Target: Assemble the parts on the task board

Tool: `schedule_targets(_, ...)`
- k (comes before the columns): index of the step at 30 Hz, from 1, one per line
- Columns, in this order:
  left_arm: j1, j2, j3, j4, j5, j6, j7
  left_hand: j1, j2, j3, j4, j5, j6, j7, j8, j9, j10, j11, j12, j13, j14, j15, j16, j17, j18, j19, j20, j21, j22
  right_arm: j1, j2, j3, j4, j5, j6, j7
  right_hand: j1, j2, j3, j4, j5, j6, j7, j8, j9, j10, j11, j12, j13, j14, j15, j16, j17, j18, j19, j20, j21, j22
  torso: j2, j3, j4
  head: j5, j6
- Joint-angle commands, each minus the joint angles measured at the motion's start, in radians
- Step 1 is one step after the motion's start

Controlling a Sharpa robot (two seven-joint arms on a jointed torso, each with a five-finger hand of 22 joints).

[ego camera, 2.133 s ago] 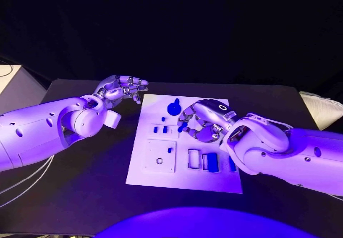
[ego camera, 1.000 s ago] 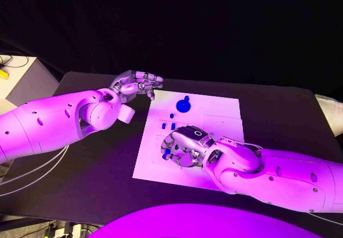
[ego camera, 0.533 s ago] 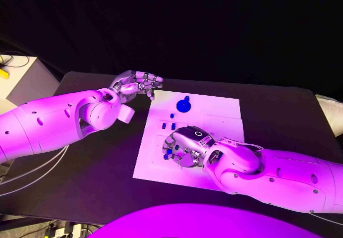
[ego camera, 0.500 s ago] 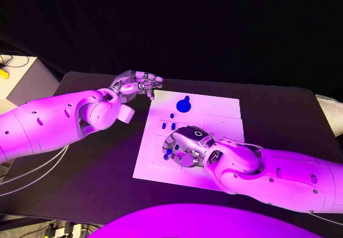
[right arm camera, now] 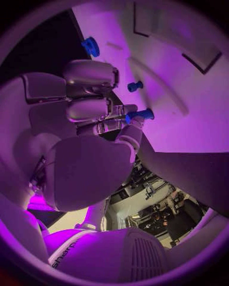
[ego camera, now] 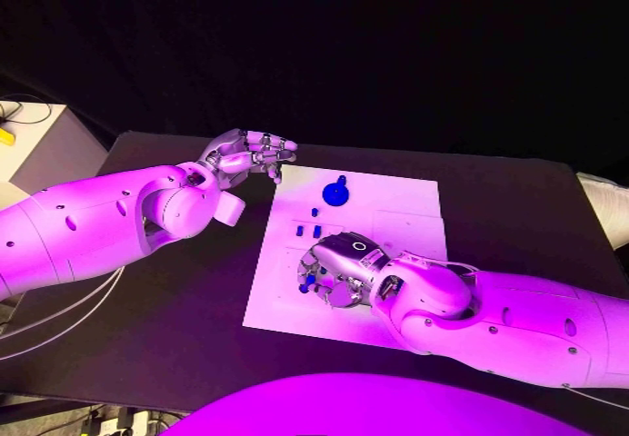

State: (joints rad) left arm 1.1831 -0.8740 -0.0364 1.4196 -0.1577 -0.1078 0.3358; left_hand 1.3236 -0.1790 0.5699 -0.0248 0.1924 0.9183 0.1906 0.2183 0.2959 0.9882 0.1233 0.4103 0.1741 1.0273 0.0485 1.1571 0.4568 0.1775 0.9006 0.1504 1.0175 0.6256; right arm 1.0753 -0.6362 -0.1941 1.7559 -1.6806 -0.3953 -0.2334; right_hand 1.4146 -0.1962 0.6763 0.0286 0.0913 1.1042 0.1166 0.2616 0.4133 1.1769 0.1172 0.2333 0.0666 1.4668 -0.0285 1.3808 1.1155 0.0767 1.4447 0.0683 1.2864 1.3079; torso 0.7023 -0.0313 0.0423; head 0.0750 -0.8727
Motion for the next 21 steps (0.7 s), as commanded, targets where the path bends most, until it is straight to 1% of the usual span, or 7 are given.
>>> schedule_targets(1,0.000,0.001,0.001,0.003,0.005,0.015,0.004,0.001,0.005,-0.003,0.001,0.001,-0.007,-0.002,0.005,-0.001,-0.008,0.000,0.003,-0.001,-0.004,0.002,-0.004,-0.001,0.008,0.006,-0.003,-0.001,-0.001,-0.002,0.005,-0.003,-0.004,-0.015,0.062,0.001,0.000,0.009,0.014,-0.008,0.003,-0.001,0.004,0.005,0.001,0.081,-0.071,0.004,0.042,0.021,-0.003,0.002,0.001,-0.009,-0.001,0.002,-0.004,0.050,0.001,-0.0006,0.0008,0.000,0.000)
schedule_targets(8,0.000,0.000,0.001,0.003,0.005,0.015,0.004,0.001,0.005,-0.003,0.001,0.001,-0.007,-0.002,0.005,-0.001,-0.008,0.000,0.003,-0.001,-0.004,0.002,-0.004,-0.001,0.008,0.006,-0.003,-0.001,-0.001,-0.004,0.013,-0.005,-0.011,-0.002,0.043,0.018,-0.022,0.006,0.009,-0.010,0.015,-0.025,0.013,-0.005,0.002,0.056,-0.061,-0.020,0.039,0.019,0.004,-0.002,-0.008,-0.006,-0.009,0.007,-0.021,0.040,0.000,-0.0010,0.0003,0.000,0.000)
schedule_targets(9,0.000,0.000,0.001,0.003,0.005,0.015,0.004,0.001,0.005,-0.003,0.001,0.001,-0.007,-0.002,0.005,-0.001,-0.008,0.000,0.003,-0.001,-0.004,0.002,-0.004,-0.001,0.008,0.006,-0.003,-0.001,-0.001,-0.004,0.013,-0.006,-0.012,0.003,0.037,0.024,-0.039,-0.004,-0.004,-0.009,0.051,-0.052,0.022,-0.021,-0.001,0.041,-0.054,-0.032,0.036,0.017,0.012,-0.004,-0.015,-0.004,-0.015,0.012,-0.034,0.032,0.000,-0.0010,0.0001,0.001,0.000)
schedule_targets(10,0.000,0.000,0.001,0.003,0.005,0.015,0.003,0.001,0.005,-0.003,0.001,0.001,-0.007,-0.002,0.005,-0.001,-0.008,0.000,0.003,-0.001,-0.004,0.002,-0.004,-0.001,0.008,0.006,-0.003,-0.001,-0.001,-0.004,0.013,-0.006,-0.013,0.010,0.028,0.032,-0.046,-0.010,-0.012,-0.008,0.056,-0.062,0.025,-0.028,-0.003,0.035,-0.049,-0.038,0.034,0.017,0.014,-0.004,-0.014,-0.003,-0.017,0.015,-0.037,0.030,0.000,-0.0012,0.0001,0.002,0.000)
schedule_targets(13,0.000,0.000,0.001,0.002,0.005,0.014,0.003,0.001,0.005,-0.003,0.001,0.001,-0.007,-0.002,0.005,-0.001,-0.008,0.000,0.003,-0.001,-0.004,0.002,-0.004,-0.001,0.008,0.006,-0.003,-0.001,-0.001,-0.004,0.014,-0.006,-0.015,0.028,0.010,0.055,-0.090,-0.056,-0.055,0.004,0.065,-0.116,0.034,-0.065,-0.015,-0.030,-0.030,-0.080,0.014,0.005,0.031,-0.021,-0.052,0.014,-0.057,0.031,-0.125,-0.028,0.000,-0.0009,-0.0001,0.002,0.000)
schedule_targets(15,0.000,0.000,0.001,0.002,0.005,0.015,0.003,0.001,0.005,-0.003,0.001,0.001,-0.007,-0.002,0.005,-0.001,-0.008,0.000,0.003,-0.001,-0.004,0.002,-0.004,-0.001,0.008,0.006,-0.003,-0.001,-0.001,-0.004,0.013,-0.006,-0.017,0.038,0.002,0.067,-0.098,-0.070,-0.071,0.006,0.069,-0.143,0.033,-0.083,-0.021,-0.059,-0.026,-0.093,0.005,-0.007,0.036,-0.038,-0.086,0.023,-0.077,0.036,-0.167,-0.056,0.000,-0.0008,-0.0001,0.001,0.000)
schedule_targets(21,0.000,0.001,0.001,0.000,0.005,0.016,0.001,0.001,0.005,-0.003,0.001,0.001,-0.007,-0.002,0.005,-0.001,-0.008,0.000,0.003,-0.001,-0.004,0.002,-0.004,-0.001,0.008,0.006,-0.003,-0.001,-0.001,-0.004,0.010,-0.007,-0.019,0.051,-0.013,0.081,-0.094,-0.076,-0.113,0.005,0.078,-0.174,0.035,-0.107,-0.031,-0.112,-0.018,-0.099,-0.001,-0.032,0.042,-0.066,-0.142,0.037,-0.109,0.044,-0.243,-0.105,0.000,-0.0003,-0.0004,0.000,0.000)
